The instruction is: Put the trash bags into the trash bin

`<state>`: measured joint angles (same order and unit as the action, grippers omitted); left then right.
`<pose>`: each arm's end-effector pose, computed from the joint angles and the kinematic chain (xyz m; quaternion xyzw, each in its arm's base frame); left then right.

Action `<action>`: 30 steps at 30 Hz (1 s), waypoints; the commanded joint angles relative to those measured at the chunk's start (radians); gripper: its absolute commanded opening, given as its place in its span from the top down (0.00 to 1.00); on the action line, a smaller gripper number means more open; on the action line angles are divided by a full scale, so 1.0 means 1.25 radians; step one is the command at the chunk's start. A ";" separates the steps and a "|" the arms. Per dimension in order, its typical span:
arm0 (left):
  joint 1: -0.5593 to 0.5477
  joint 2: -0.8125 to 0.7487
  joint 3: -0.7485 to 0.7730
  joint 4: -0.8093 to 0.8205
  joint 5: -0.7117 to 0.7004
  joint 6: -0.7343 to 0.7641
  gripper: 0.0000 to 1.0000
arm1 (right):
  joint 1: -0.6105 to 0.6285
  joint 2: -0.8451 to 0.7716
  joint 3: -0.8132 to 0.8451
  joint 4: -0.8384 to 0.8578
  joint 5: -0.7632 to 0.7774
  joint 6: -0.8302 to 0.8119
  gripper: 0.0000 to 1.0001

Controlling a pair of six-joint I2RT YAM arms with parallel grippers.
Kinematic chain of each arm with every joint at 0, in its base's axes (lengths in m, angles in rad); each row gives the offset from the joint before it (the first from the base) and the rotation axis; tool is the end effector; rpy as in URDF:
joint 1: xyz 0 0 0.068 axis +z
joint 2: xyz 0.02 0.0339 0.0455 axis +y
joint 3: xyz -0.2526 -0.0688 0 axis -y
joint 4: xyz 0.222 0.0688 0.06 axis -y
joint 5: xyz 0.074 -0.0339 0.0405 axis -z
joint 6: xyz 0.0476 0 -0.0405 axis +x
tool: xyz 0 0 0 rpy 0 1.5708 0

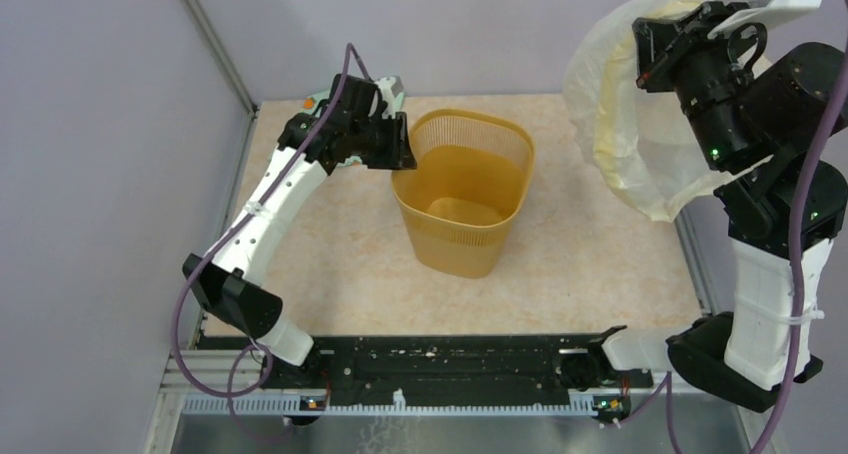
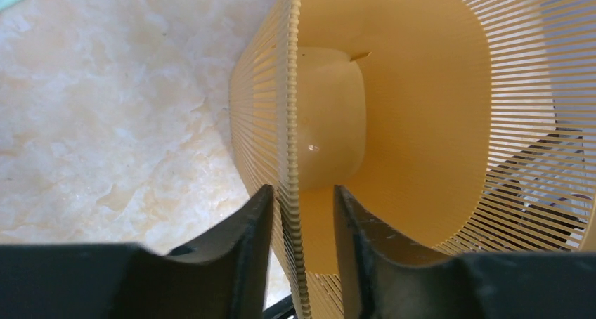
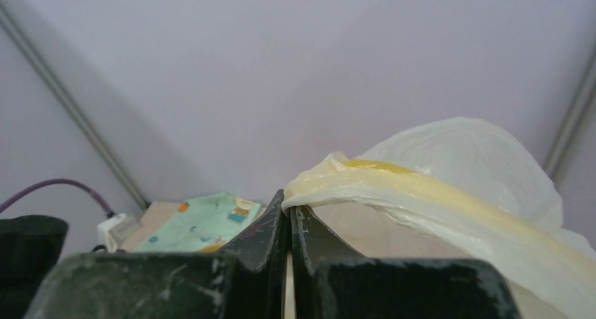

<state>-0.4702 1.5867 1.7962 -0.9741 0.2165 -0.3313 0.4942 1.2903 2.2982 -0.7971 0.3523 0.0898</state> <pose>0.2768 -0.1521 0.3875 0.1057 0.9093 -0.2436 0.3203 0.1256 0.0490 0.6008 0.0092 0.6338 0.1148 0.7649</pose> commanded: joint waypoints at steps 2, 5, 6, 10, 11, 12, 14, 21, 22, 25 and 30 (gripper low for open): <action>0.001 -0.074 -0.055 0.112 0.018 -0.047 0.51 | -0.004 -0.029 -0.024 0.116 -0.202 0.036 1.00; 0.002 -0.100 -0.075 0.139 0.001 -0.056 0.40 | -0.004 -0.046 -0.047 0.163 -0.260 0.059 1.00; 0.001 -0.110 -0.077 0.147 -0.009 -0.057 0.36 | -0.005 -0.046 -0.046 0.172 -0.276 0.069 1.00; 0.001 -0.159 -0.076 0.190 -0.046 -0.053 0.21 | -0.004 -0.043 -0.031 0.209 -0.367 0.106 1.00; 0.001 -0.172 -0.078 0.205 -0.052 -0.050 0.19 | -0.005 -0.042 -0.025 0.218 -0.391 0.115 1.00; 0.001 -0.186 -0.080 0.219 -0.059 -0.047 0.16 | -0.004 -0.040 -0.020 0.225 -0.409 0.124 1.00; 0.002 -0.213 -0.084 0.246 -0.069 -0.038 0.13 | -0.005 -0.038 -0.016 0.240 -0.441 0.148 1.00; 0.001 -0.338 -0.151 0.363 -0.082 -0.023 0.14 | -0.005 -0.027 -0.051 0.229 -0.539 0.200 1.00; 0.001 -0.352 -0.156 0.371 -0.072 -0.018 0.14 | -0.004 -0.025 -0.056 0.225 -0.553 0.203 1.00; 0.001 -0.378 -0.166 0.380 -0.024 -0.010 0.16 | -0.004 -0.015 -0.061 0.205 -0.576 0.213 1.00; 0.001 -0.425 -0.195 0.409 0.035 0.000 0.19 | -0.004 0.003 -0.089 0.196 -0.577 0.234 1.00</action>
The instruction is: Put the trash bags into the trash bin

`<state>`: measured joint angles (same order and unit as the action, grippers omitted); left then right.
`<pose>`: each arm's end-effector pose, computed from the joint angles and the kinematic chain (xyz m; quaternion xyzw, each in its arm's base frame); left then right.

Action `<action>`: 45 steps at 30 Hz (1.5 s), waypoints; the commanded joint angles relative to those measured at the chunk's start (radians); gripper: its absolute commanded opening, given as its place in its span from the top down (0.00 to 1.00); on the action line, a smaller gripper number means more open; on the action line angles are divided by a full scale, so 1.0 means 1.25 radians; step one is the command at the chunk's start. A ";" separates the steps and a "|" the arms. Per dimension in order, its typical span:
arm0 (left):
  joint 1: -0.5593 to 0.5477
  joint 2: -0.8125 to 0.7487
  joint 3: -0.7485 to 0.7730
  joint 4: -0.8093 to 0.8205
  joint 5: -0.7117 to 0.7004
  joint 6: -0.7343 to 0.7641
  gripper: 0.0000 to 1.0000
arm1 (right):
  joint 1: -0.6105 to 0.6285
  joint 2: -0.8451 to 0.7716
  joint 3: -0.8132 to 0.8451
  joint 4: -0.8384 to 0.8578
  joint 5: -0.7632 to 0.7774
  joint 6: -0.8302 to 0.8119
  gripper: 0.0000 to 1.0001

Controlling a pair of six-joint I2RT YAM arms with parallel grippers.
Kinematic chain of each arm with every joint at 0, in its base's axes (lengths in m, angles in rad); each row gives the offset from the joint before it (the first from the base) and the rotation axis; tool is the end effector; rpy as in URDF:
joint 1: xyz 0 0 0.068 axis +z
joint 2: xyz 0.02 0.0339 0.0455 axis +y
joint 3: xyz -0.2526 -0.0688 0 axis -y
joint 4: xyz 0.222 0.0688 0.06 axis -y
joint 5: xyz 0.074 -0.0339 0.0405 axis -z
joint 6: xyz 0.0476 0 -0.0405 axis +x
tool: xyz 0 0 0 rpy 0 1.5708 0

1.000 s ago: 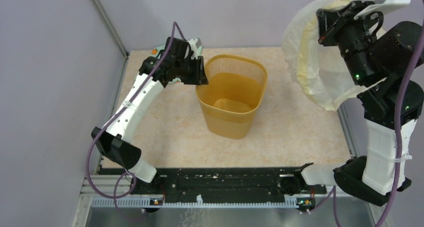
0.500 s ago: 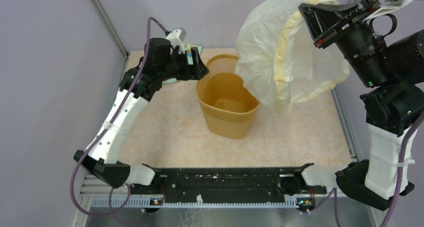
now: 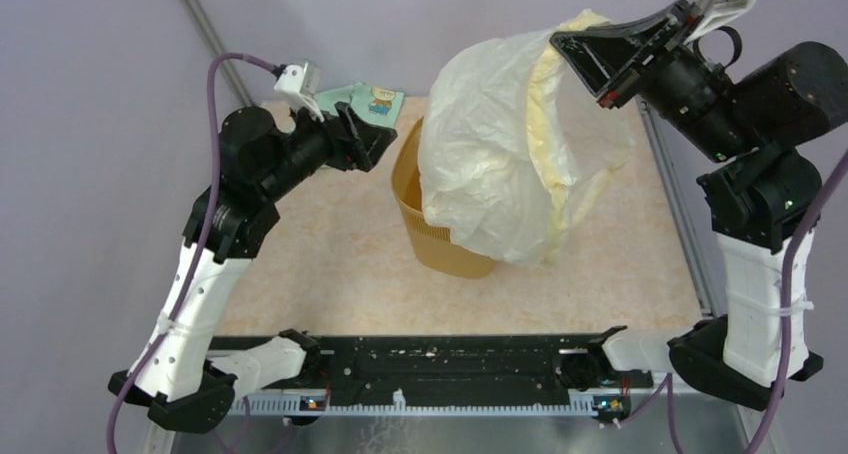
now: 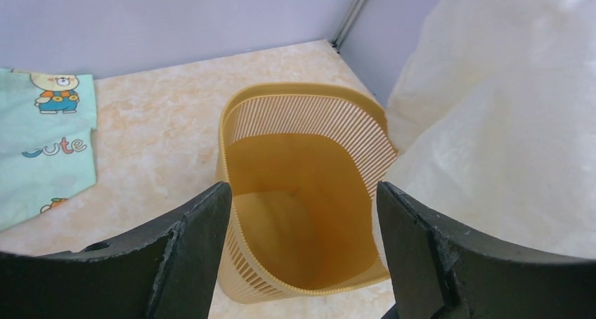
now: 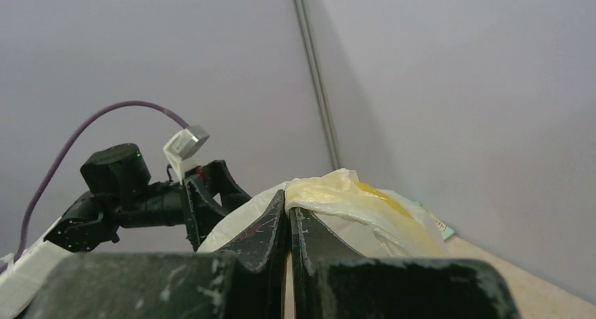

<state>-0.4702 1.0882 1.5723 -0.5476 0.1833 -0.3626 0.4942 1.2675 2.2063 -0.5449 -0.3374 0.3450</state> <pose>0.1671 -0.0947 0.4860 0.1016 0.7217 -0.3367 0.5962 0.1132 0.0789 0.6148 -0.1801 0.5353 0.4192 0.7109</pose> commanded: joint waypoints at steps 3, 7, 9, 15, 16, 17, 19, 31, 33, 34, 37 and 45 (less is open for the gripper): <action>0.001 -0.029 0.011 0.073 0.128 0.032 0.16 | -0.005 0.034 -0.016 -0.019 0.017 0.034 1.00; 0.001 -0.026 0.049 0.136 0.223 -0.009 0.13 | -0.003 0.048 -0.008 -0.025 0.113 0.024 1.00; 0.001 -0.011 0.075 0.165 0.275 -0.048 0.12 | -0.002 0.056 -0.001 -0.019 0.157 0.028 1.00; -0.006 0.033 0.103 0.282 0.404 -0.164 0.17 | 0.032 0.075 -0.005 0.057 0.319 0.020 1.00; -0.013 0.051 0.120 0.282 0.413 -0.169 0.18 | 0.044 0.085 0.008 0.061 0.338 0.014 1.00; -0.024 0.064 0.133 0.279 0.418 -0.170 0.19 | 0.062 0.096 0.022 0.062 0.363 0.005 1.00; -0.057 0.090 0.158 0.264 0.401 -0.158 0.20 | 0.134 0.118 0.045 0.070 0.427 -0.037 1.00; -0.269 0.263 0.274 0.149 0.164 -0.029 0.18 | 0.287 0.192 0.086 0.145 0.655 -0.182 1.00; -0.286 0.282 0.289 0.126 0.115 -0.019 0.20 | 0.298 0.199 0.093 0.145 0.676 -0.197 1.00; -0.294 0.290 0.296 0.116 0.091 -0.013 0.22 | 0.303 0.201 0.095 0.145 0.685 -0.202 1.00; -0.324 0.297 0.311 0.075 -0.034 0.014 0.26 | 0.316 0.198 0.095 0.148 0.710 -0.220 1.00; -0.334 0.261 0.284 0.074 -0.090 0.010 0.25 | 0.319 0.191 0.095 0.146 0.727 -0.241 1.00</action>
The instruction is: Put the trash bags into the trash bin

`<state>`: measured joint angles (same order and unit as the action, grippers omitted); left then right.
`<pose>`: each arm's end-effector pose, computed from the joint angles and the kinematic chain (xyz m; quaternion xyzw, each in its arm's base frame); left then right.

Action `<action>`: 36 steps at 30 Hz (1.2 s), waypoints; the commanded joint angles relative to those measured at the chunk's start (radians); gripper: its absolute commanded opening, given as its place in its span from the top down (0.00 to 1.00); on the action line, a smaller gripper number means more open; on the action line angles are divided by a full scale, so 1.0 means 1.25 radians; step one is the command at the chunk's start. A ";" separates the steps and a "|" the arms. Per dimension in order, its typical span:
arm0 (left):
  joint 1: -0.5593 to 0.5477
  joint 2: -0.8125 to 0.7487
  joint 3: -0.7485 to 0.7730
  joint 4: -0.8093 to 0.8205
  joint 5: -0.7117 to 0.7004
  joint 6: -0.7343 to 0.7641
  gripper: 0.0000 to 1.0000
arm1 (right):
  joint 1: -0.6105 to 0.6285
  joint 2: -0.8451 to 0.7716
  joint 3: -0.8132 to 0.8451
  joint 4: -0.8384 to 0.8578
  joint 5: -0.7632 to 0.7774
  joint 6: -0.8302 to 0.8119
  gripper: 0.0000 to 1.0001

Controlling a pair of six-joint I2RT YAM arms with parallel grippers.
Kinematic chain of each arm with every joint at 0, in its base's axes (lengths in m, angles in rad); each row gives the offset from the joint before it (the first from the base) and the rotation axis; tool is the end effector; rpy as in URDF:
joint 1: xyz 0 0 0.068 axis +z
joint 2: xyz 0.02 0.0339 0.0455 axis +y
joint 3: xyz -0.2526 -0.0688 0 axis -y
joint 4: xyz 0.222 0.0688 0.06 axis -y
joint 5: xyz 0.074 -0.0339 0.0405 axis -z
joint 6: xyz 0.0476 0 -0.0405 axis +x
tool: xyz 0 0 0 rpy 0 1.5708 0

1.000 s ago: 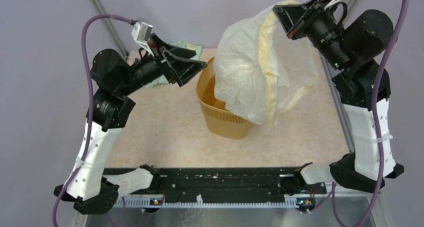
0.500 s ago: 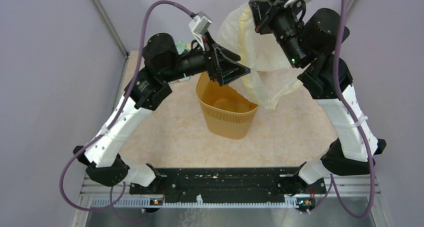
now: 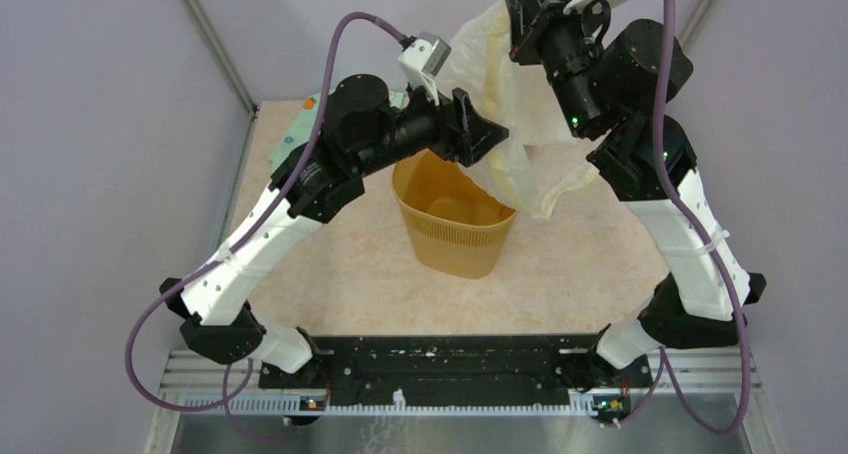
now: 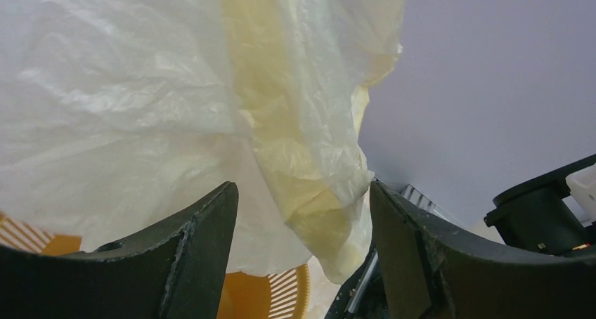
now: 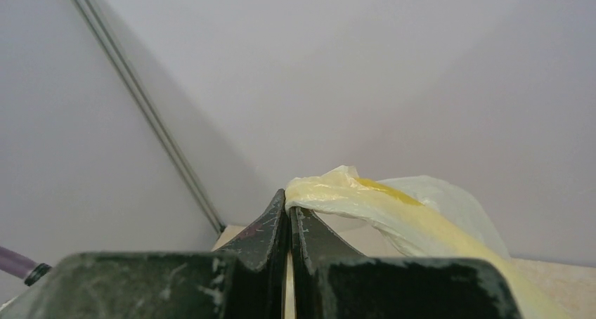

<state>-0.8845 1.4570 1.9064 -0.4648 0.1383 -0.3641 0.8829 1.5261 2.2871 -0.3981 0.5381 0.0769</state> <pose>0.1764 -0.2257 0.5131 0.2297 0.6744 -0.4491 0.5392 0.1684 0.1664 0.6032 -0.0134 0.5894 0.2324 0.7736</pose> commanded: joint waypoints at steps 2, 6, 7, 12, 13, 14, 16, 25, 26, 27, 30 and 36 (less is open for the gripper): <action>-0.005 -0.040 0.011 0.004 -0.064 0.012 0.25 | 0.008 -0.016 0.033 0.028 0.032 -0.029 1.00; -0.005 -0.039 -0.004 0.036 -0.005 0.006 0.24 | 0.008 -0.017 0.032 0.031 0.040 -0.033 1.00; -0.005 -0.029 0.001 0.043 0.025 0.001 0.24 | 0.009 -0.015 0.032 0.031 0.040 -0.031 1.00; -0.019 0.047 0.047 0.047 0.085 -0.019 0.24 | 0.019 -0.007 0.037 0.031 0.056 -0.040 1.00; -0.024 0.053 0.049 0.047 0.074 -0.018 0.26 | 0.019 -0.006 0.037 0.028 0.060 -0.043 1.00; -0.026 0.054 0.047 0.049 0.062 -0.016 0.29 | 0.019 -0.008 0.037 0.024 0.063 -0.046 1.00; -0.028 0.045 0.037 0.053 0.021 -0.013 0.42 | 0.020 -0.012 0.031 0.013 0.074 -0.054 1.00; -0.013 -0.028 0.035 -0.004 -0.235 0.023 1.00 | 0.019 -0.174 -0.163 -0.077 -0.112 -0.027 0.59; -0.009 -0.029 0.040 -0.012 -0.215 0.024 1.00 | 0.019 -0.203 -0.202 -0.075 -0.140 -0.026 0.54; -0.006 -0.027 0.047 -0.019 -0.192 0.027 1.00 | 0.019 -0.235 -0.238 -0.069 -0.164 -0.027 0.46; -0.002 -0.021 0.075 -0.050 -0.153 0.020 1.00 | 0.019 -0.319 -0.330 -0.057 -0.250 -0.037 0.38; 0.004 -0.016 0.115 -0.096 -0.160 0.018 1.00 | 0.019 -0.424 -0.394 -0.142 -0.150 -0.018 0.37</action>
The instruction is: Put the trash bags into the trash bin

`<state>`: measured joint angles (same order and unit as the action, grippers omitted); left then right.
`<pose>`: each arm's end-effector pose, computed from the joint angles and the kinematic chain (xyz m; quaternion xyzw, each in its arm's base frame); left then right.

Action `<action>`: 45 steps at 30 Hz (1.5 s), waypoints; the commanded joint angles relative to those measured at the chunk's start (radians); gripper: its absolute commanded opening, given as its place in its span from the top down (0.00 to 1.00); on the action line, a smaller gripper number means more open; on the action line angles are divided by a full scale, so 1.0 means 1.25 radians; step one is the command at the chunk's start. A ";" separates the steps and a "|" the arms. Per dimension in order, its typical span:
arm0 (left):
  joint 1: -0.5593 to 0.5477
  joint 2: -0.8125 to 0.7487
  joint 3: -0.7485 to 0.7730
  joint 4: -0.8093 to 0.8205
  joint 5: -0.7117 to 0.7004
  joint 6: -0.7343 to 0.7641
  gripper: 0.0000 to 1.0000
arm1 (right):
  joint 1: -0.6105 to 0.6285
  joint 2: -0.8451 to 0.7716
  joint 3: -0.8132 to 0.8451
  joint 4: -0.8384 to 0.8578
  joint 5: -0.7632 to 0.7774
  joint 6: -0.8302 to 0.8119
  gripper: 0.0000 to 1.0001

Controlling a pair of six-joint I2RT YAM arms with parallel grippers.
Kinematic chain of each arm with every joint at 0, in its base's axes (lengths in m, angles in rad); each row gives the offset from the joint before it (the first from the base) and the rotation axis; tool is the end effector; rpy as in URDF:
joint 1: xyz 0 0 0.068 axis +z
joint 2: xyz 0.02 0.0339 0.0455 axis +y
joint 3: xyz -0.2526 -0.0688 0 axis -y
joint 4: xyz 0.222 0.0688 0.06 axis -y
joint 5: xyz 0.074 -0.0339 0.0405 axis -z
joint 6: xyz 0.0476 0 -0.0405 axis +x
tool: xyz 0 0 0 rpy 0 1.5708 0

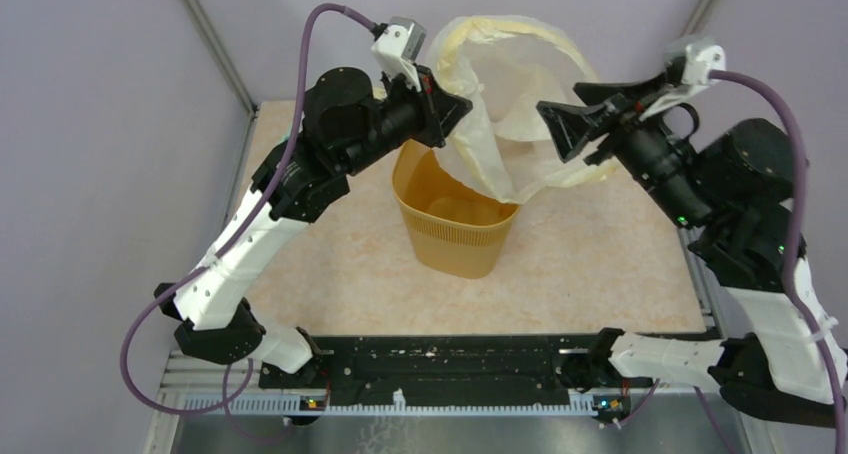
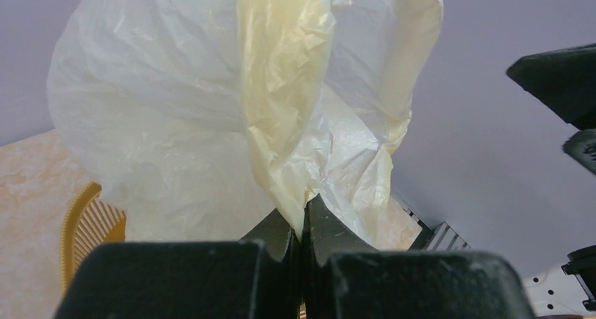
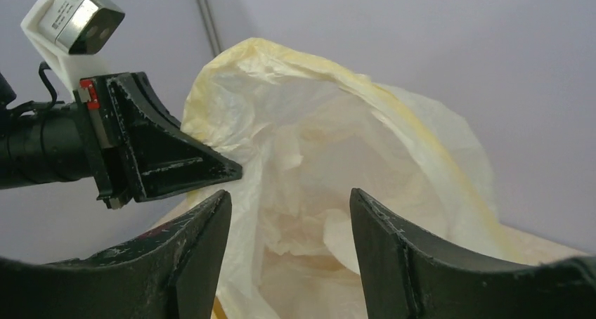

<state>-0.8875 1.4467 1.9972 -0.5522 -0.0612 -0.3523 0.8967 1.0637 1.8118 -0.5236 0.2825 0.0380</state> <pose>0.1715 -0.2060 0.5312 0.1662 0.6879 -0.3926 0.5874 0.0952 0.0979 0.5560 -0.1569 0.6070 0.2704 0.7306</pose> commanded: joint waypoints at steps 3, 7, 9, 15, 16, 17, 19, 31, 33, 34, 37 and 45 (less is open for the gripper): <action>0.013 -0.008 0.044 -0.034 -0.002 0.014 1.00 | 0.008 -0.102 -0.040 -0.063 0.167 -0.015 0.33; 0.016 -0.013 0.044 -0.031 0.002 0.017 1.00 | 0.008 -0.142 -0.103 -0.061 0.325 -0.110 0.21; 0.017 -0.015 0.045 -0.033 0.002 0.018 1.00 | 0.008 -0.149 -0.159 -0.054 0.377 -0.144 0.16; 0.021 -0.018 0.043 -0.042 0.000 0.025 1.00 | 0.004 -0.136 -0.276 -0.066 0.332 -0.124 0.11; 0.022 -0.020 0.043 -0.044 -0.002 0.026 1.00 | 0.000 -0.136 -0.291 -0.059 0.339 -0.124 0.10; 0.023 -0.023 0.043 -0.046 -0.005 0.027 1.00 | -0.012 -0.136 -0.302 -0.050 0.347 -0.125 0.10; 0.023 -0.027 0.043 -0.050 -0.009 0.030 1.00 | -0.050 -0.136 -0.316 -0.039 0.358 -0.120 0.10; 0.026 -0.037 0.043 -0.064 -0.033 0.043 1.00 | -0.120 -0.165 -0.250 -0.095 0.295 -0.089 0.12; 0.027 -0.037 0.043 -0.065 -0.034 0.044 1.00 | -0.120 -0.163 -0.262 -0.099 0.321 -0.108 0.11; 0.028 -0.038 0.044 -0.065 -0.034 0.045 1.00 | -0.121 -0.160 -0.269 -0.103 0.323 -0.114 0.11; 0.032 -0.039 0.045 -0.068 -0.037 0.047 1.00 | -0.121 -0.147 -0.291 -0.116 0.299 -0.121 0.10; 0.043 -0.043 0.048 -0.076 -0.033 0.050 1.00 | -0.207 -0.138 -0.355 -0.107 0.222 -0.103 0.13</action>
<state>-0.8433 1.4284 2.0216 -0.6605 -0.0952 -0.3103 0.7006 0.8932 1.3983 -0.6689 0.6086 -0.0933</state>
